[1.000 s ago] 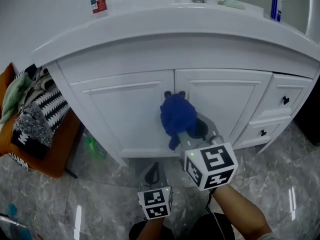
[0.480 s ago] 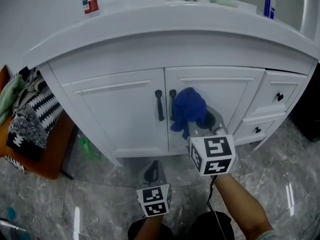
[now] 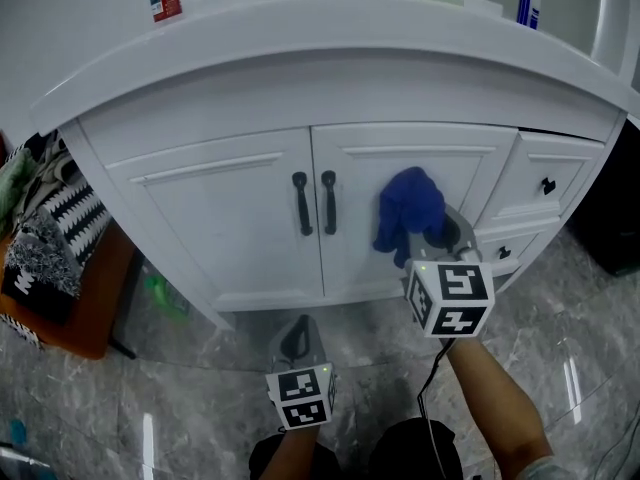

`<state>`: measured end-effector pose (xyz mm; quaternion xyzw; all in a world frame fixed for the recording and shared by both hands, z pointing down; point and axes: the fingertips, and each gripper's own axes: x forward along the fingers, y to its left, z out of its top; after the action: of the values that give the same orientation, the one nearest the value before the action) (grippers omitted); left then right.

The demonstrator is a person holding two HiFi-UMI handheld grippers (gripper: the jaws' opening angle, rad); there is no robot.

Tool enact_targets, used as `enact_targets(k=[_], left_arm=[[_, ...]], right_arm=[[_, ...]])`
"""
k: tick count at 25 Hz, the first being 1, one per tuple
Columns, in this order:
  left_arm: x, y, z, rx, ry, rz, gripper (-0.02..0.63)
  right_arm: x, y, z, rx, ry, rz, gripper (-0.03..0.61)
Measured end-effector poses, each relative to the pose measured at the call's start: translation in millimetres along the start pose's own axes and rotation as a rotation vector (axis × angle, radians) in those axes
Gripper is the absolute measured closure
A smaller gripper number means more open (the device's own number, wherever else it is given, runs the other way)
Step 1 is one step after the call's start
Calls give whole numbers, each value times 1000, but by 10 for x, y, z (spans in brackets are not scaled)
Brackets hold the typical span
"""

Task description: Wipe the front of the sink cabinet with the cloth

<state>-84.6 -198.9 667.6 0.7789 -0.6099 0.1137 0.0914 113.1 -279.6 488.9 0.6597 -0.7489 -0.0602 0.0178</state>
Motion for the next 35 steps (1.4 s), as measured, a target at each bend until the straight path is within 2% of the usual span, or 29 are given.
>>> enact_targets(k=[8, 14, 18, 25, 29, 35], left_arm=[[31, -78, -7, 0, 9, -18, 603], [8, -95, 14, 4, 2, -20, 603], [-27, -19, 27, 1, 1, -5, 603], [-133, 78, 97, -3, -16, 7, 603], [-219, 152, 139, -22, -26, 19, 603], [-334, 222, 199, -45, -38, 36, 603]], right_arm=[[-132, -721, -219, -19, 39, -136, 505], [-197, -839, -503, -89, 40, -171, 505], [-215, -819, -804, -101, 31, -189, 503], [-239, -765, -1455, -42, 91, -177, 501], [-248, -737, -1768, 37, 100, -172, 500], [-265, -736, -1832, 75, 53, -233, 500]])
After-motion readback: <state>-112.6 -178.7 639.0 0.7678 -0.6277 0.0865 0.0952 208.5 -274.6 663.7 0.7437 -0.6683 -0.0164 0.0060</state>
